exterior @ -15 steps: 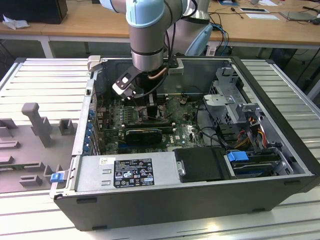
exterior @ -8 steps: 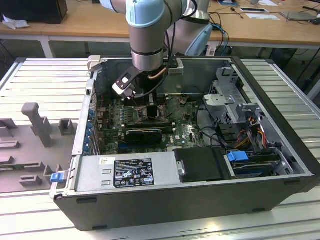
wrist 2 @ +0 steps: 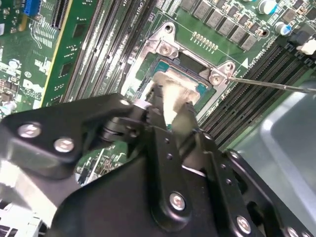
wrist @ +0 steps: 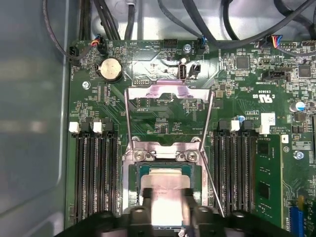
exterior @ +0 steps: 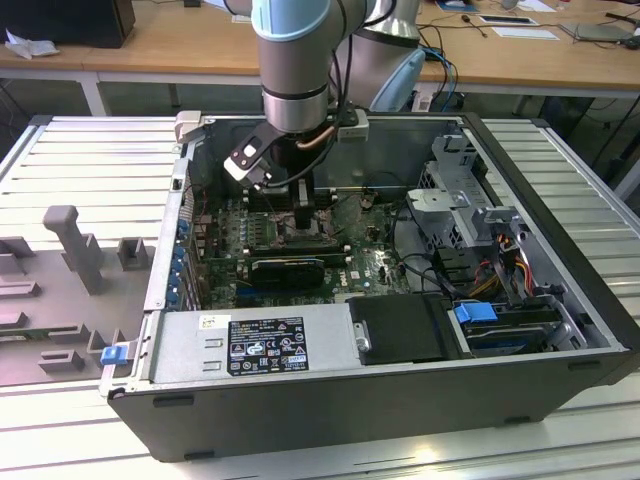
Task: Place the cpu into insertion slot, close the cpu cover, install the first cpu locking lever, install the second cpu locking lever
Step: 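Place the cpu into insertion slot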
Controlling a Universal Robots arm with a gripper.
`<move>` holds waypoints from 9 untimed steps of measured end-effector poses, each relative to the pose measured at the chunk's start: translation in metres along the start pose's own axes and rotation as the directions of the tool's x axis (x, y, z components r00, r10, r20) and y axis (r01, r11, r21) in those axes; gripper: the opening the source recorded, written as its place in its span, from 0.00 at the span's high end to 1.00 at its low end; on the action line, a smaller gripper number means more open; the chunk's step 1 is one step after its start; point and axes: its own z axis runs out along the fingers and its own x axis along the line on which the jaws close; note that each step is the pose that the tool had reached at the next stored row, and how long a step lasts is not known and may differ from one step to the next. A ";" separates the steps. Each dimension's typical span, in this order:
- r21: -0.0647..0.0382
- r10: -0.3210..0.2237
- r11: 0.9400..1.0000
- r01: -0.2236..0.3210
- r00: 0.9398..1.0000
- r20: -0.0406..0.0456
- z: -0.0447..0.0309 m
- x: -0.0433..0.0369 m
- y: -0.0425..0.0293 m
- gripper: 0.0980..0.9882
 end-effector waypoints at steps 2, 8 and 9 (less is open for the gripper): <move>0.000 0.000 1.000 0.000 1.000 0.000 -0.0034 0.0001 0.0003 0.87; 0.000 0.000 1.000 0.000 1.000 0.000 -0.0138 0.0003 0.0012 0.99; 0.000 0.000 1.000 0.000 1.000 0.000 -0.0153 0.0003 0.0013 0.99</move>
